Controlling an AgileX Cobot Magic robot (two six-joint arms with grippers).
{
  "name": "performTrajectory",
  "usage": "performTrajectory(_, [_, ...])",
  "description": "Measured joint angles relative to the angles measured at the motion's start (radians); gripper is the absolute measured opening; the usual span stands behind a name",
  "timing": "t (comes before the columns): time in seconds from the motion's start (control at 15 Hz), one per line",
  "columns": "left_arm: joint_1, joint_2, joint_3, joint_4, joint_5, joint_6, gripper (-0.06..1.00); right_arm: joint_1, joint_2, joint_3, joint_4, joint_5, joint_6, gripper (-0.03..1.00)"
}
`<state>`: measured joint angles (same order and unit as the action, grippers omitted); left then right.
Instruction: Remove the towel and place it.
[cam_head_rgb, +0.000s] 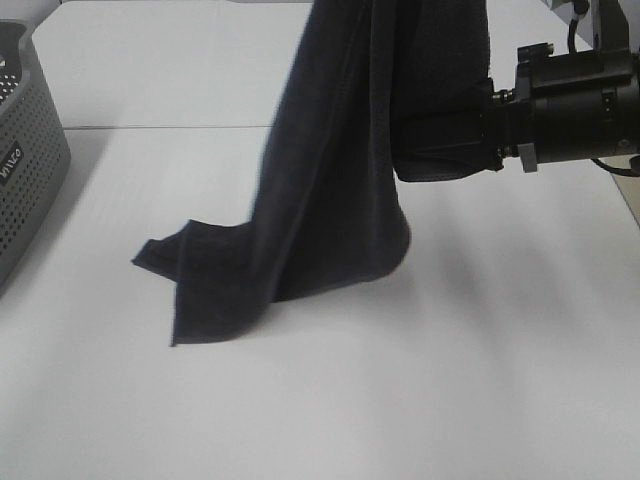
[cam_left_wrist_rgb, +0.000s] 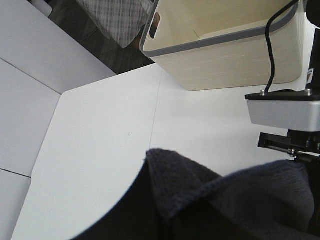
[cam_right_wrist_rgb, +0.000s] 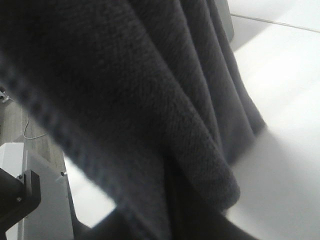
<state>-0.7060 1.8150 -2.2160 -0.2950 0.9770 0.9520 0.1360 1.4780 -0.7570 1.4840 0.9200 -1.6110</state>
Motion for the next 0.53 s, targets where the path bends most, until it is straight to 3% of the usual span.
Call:
performTrajectory(0.2, [0.000, 0.000, 0.000, 0.000, 0.000, 0.000, 0.00, 0.000, -0.020, -0.010, -0.025, -0.004, 0.144, 0.01])
performTrajectory(0.33, [0.000, 0.000, 0.000, 0.010, 0.013, 0.001, 0.00, 0.000, -0.063, -0.058, -0.131, -0.013, 0.273, 0.01])
performTrajectory(0.47, [0.000, 0.000, 0.000, 0.046, 0.016, 0.001, 0.00, 0.000, -0.120, -0.177, -0.381, -0.002, 0.536, 0.01])
performTrajectory(0.53, [0.000, 0.000, 0.000, 0.072, 0.016, 0.001, 0.00, 0.000, -0.137, -0.259, -0.534, 0.049, 0.698, 0.01])
